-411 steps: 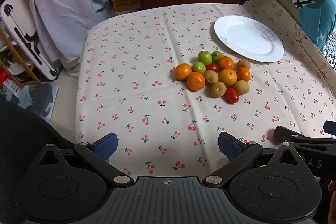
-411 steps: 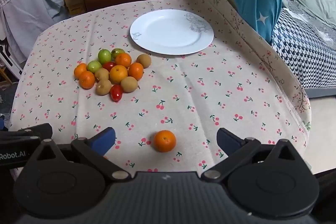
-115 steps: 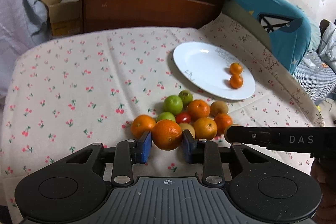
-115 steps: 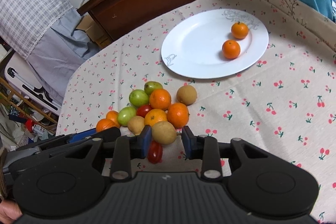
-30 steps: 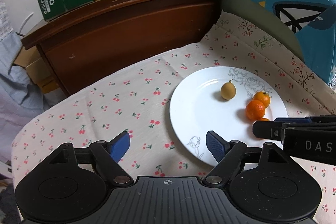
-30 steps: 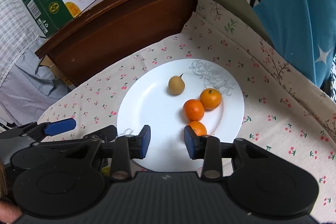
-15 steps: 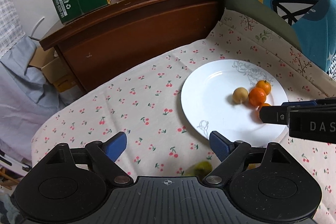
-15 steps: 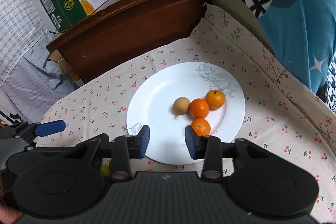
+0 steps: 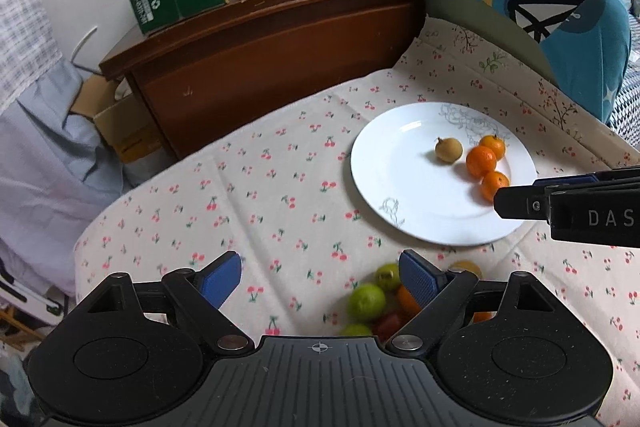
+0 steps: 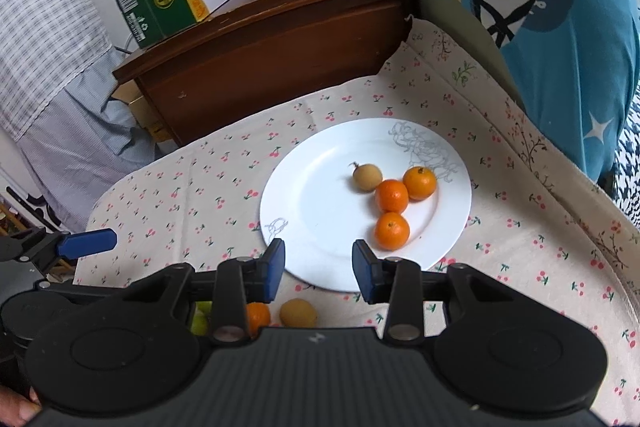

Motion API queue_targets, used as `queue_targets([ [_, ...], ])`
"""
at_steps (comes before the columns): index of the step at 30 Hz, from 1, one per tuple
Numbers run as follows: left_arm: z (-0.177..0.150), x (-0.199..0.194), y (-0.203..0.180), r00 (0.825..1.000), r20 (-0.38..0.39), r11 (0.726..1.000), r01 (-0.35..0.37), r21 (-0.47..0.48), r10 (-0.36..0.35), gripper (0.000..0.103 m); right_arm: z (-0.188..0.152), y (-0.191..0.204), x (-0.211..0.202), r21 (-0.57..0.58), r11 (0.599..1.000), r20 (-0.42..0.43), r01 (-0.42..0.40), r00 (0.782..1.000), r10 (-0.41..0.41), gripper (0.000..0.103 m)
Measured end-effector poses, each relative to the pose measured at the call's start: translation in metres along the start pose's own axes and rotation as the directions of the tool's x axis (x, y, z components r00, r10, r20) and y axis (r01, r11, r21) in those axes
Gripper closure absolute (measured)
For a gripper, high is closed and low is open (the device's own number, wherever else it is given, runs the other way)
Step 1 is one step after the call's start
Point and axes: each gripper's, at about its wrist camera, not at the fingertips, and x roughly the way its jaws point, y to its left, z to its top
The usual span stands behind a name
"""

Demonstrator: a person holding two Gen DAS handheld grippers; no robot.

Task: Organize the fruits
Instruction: 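Move both open tools back to the fruit pile, then grasp an orange with the left tool while the right tool grasps a mandarin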

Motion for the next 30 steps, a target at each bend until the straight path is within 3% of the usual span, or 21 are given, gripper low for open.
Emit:
queue_targets([
  [20, -0.059, -0.018, 0.057, 0.999, -0.032, 0.983, 0.019, -0.184, -0.025, 0.016, -0.048, -0.007, -0.014, 0.057, 0.998, -0.049, -0.025, 0.998, 0.028, 0.065],
  [30, -0.085, -0.010, 0.055, 0.991, -0.014, 0.972, 0.125, -0.198, -0.131, 0.018, -0.063, -0.002, 0.003, 0.097, 0.993, -0.092, -0.065, 0.993, 0.074, 0.066],
])
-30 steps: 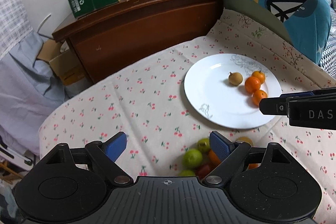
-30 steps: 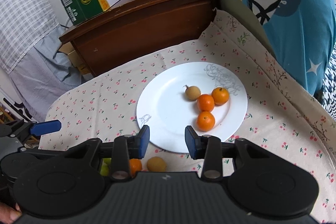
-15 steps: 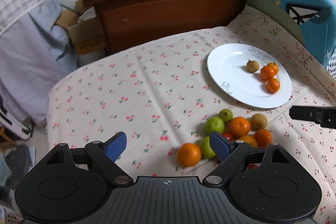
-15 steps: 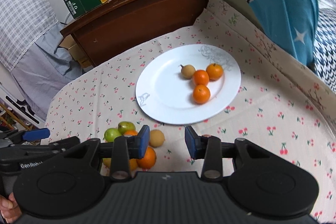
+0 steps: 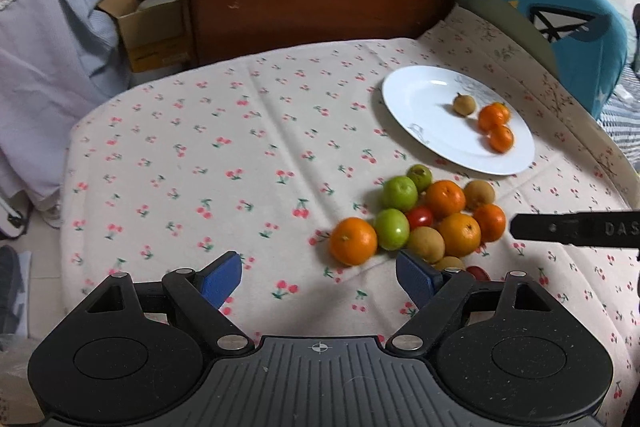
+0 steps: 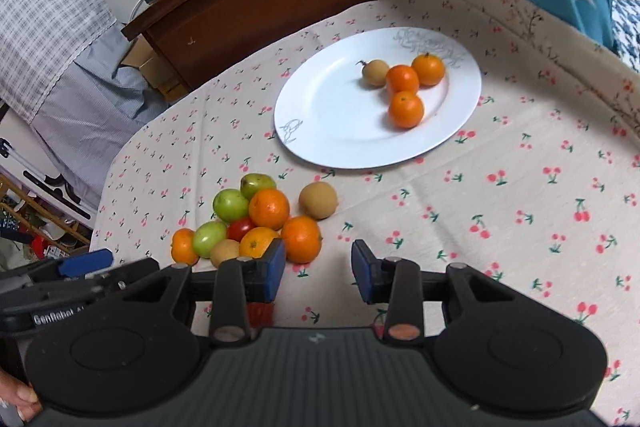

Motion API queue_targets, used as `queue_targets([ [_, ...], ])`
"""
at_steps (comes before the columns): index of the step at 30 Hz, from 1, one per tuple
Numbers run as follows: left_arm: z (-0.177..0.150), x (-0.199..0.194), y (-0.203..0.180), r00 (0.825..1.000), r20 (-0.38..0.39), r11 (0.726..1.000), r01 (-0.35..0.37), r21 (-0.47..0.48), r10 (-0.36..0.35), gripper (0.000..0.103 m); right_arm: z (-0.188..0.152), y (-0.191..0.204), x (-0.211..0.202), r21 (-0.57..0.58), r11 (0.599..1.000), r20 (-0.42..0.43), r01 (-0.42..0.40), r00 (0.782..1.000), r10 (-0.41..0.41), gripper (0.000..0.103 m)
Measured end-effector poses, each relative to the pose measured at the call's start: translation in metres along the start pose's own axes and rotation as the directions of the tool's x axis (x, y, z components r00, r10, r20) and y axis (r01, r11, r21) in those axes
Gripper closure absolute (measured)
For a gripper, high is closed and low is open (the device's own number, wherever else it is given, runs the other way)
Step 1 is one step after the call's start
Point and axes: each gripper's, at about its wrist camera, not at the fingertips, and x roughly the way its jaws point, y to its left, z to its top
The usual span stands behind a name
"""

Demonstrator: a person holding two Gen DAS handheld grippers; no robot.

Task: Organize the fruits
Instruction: 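Grasp an orange with the left tool while the right tool grasps a mandarin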

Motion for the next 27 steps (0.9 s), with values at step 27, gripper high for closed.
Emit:
queue_targets([
  [27, -0.005, 0.041, -0.006, 0.996, 0.034, 0.991, 0.083, 0.106, -0.087, 0.053, 0.006, -0.006, 0.031, 0.147, 0.988, -0.004, -0.040, 0.999, 0.041, 0.074],
])
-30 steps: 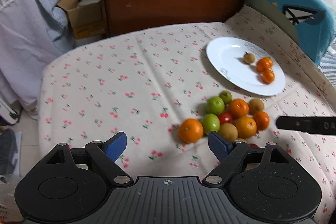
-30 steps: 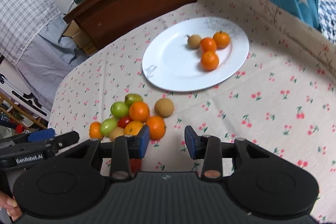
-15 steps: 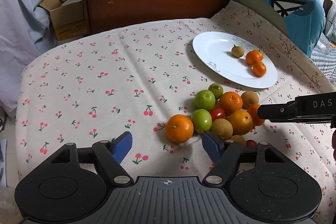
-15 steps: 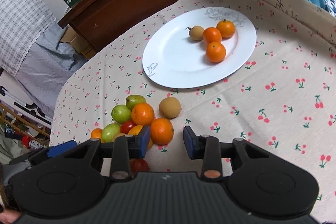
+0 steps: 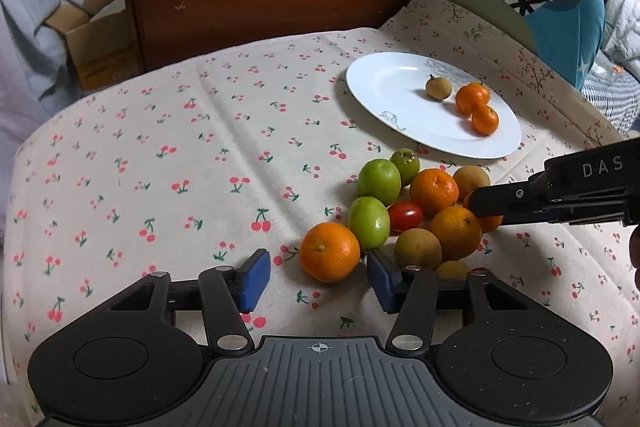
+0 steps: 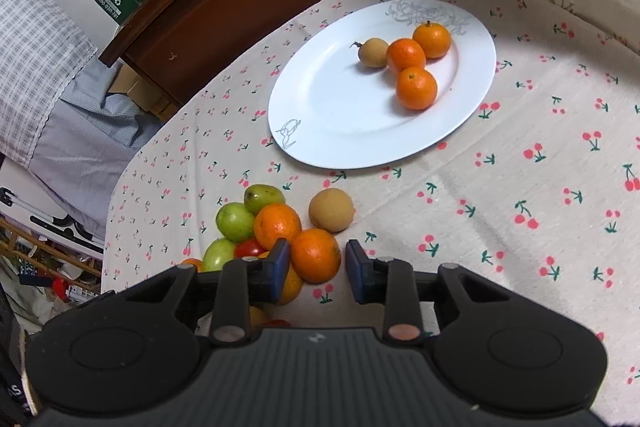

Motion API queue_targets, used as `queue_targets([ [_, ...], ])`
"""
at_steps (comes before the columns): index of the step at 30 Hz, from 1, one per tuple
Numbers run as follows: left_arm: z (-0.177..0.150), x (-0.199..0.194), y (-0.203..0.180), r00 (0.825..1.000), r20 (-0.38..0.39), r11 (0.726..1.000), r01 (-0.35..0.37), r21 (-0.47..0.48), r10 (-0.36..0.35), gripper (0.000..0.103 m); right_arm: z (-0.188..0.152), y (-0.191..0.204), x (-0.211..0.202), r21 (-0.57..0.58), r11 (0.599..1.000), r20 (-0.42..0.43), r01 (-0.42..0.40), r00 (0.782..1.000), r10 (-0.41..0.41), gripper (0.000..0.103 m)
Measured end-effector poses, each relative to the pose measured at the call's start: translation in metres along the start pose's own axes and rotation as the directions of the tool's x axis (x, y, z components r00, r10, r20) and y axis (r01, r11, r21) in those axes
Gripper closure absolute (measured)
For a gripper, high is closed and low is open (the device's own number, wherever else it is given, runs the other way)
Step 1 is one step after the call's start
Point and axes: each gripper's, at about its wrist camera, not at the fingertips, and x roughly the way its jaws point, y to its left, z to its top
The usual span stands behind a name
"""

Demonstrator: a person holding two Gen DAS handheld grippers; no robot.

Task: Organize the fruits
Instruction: 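Grasp an orange with the left tool while the right tool grasps a mandarin, then carry both oranges onto the white plate and open both tools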

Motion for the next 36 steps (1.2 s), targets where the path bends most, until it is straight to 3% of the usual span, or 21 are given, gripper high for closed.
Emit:
queue_targets([
  [12, 0.003, 0.004, 0.000, 0.999, 0.025, 0.999, 0.030, -0.012, -0.029, 0.055, 0.002, -0.003, 0.003, 0.026, 1.000, -0.008, 0.002, 1.000, -0.002, 0.074],
  [14, 0.004, 0.005, -0.002, 0.999, 0.024, 0.999, 0.046, -0.009, -0.046, 0.067, 0.002, -0.003, 0.002, 0.023, 1.000, -0.008, -0.002, 1.000, 0.003, 0.076],
  [17, 0.003, 0.003, -0.005, 0.999, 0.020, 0.999, 0.049, 0.010, -0.049, 0.073, 0.002, -0.003, 0.001, 0.017, 1.000, -0.009, 0.003, 1.000, -0.003, 0.076],
  [26, 0.001, -0.008, -0.009, 0.999, 0.022, 0.999, 0.037, 0.013, -0.037, 0.074, 0.003, 0.000, -0.007, 0.002, 1.000, -0.009, -0.007, 1.000, 0.007, 0.076],
  [36, 0.010, -0.029, -0.015, 0.995, 0.078, 0.998, 0.059, -0.003, -0.059, 0.074, 0.007, 0.004, -0.023, -0.003, 0.999, 0.022, -0.036, 0.999, 0.036, 0.076],
])
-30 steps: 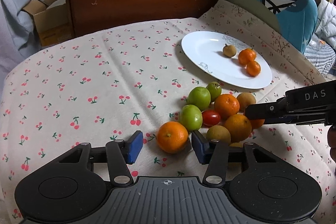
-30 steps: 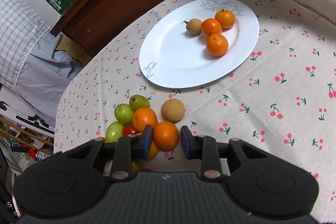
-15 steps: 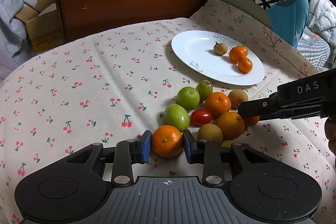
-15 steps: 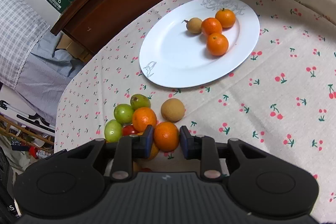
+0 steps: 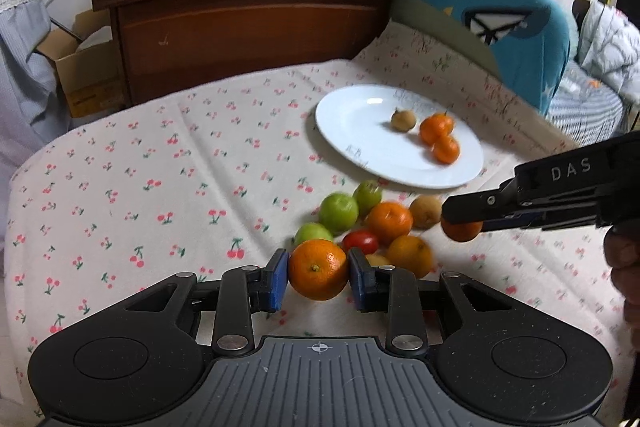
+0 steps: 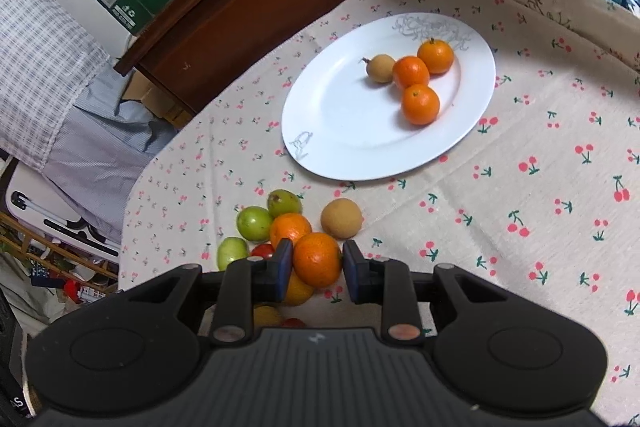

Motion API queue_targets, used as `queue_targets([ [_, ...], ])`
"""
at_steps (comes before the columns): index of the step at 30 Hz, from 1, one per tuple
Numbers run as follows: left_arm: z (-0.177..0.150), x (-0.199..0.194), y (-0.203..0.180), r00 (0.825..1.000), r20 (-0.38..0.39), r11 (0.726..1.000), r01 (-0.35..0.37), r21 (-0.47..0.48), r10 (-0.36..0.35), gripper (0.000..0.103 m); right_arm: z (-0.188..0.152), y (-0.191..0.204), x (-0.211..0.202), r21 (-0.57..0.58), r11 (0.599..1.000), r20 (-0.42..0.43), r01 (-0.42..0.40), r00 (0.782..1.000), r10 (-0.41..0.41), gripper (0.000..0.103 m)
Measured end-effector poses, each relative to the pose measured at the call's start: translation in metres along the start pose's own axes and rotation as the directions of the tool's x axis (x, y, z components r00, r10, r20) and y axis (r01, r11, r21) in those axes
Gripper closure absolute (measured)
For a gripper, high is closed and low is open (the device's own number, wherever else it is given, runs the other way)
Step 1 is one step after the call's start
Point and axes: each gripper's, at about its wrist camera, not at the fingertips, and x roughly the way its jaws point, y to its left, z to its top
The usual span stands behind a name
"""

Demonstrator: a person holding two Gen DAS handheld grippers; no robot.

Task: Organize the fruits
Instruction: 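Carry both oranges onto the white plate and open both tools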

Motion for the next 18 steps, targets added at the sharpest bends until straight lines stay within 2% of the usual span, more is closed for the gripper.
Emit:
queue_targets([
  [11, 0.032, -0.003, -0.011, 0.997, 0.055, 0.998, 0.048, -0.035, -0.046, 0.074, 0.024, 0.009, -0.023, -0.028, 0.999, 0.054, -0.033, 0.998, 0.034, 0.076],
  [18, 0.054, 0.010, -0.012, 0.994, 0.057, 0.994, 0.092, -0.059, -0.089, 0.074, 0.047, 0.000, -0.027, -0.009, 1.000, 0.084, -0.009, 0.996, 0.010, 0.076],
])
